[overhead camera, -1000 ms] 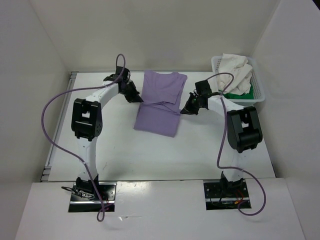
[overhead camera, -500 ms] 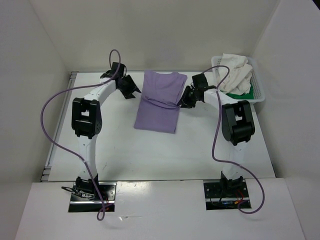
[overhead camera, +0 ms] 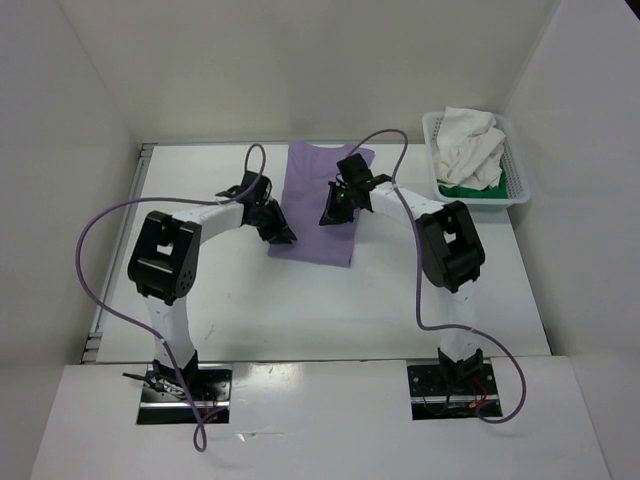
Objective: Fold and stack the t-shirts
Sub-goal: Fold the folded rectangular tshirt in 1/3 of the way, then grab one side of the 2/3 rectangular tshirt with both arms
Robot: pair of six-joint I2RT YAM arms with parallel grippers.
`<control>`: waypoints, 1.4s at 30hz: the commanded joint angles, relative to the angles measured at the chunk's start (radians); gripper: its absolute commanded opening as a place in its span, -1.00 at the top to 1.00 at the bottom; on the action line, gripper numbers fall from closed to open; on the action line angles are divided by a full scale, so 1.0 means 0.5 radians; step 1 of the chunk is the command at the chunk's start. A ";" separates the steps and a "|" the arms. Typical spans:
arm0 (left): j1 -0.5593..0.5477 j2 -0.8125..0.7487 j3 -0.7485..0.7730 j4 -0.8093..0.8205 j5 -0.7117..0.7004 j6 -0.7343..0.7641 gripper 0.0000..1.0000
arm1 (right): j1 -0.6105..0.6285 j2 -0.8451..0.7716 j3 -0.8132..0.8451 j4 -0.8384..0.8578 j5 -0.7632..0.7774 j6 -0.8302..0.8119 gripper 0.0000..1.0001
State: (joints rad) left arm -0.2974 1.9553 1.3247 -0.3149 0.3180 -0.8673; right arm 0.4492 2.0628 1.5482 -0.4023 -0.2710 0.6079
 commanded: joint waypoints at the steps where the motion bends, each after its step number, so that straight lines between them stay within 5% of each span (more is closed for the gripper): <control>1: 0.036 -0.011 -0.155 0.081 -0.053 0.026 0.42 | -0.018 0.084 0.119 -0.027 -0.019 -0.019 1.00; 11: -0.077 -0.293 -0.780 0.213 0.088 -0.137 0.39 | 0.114 -0.168 -0.798 0.265 0.054 0.241 0.98; 14: -0.144 -0.523 -0.861 0.210 0.125 -0.204 0.18 | 0.132 -0.324 -0.906 0.246 0.128 0.242 0.98; 22: -0.031 -1.085 -0.885 -0.091 -0.004 -0.125 -0.29 | 0.132 -1.002 -1.190 0.166 0.186 0.315 0.00; 26: 0.088 -1.061 -0.999 -0.116 -0.071 -0.021 -0.38 | 0.132 -1.232 -1.445 0.188 0.229 0.429 -0.18; 36: 0.110 -0.659 -0.959 0.050 -0.010 0.053 -0.28 | 0.114 -0.957 -1.599 0.387 0.186 0.475 -0.21; 42: 0.110 -0.564 -0.937 0.117 -0.010 0.072 0.08 | 0.114 -0.874 -1.581 0.491 0.165 0.493 0.34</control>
State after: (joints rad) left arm -0.2447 1.6421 0.8398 -0.2909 0.3218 -0.8616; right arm 0.5060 1.5959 0.7570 -0.2028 -0.2199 0.8524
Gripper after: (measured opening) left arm 0.479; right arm 0.348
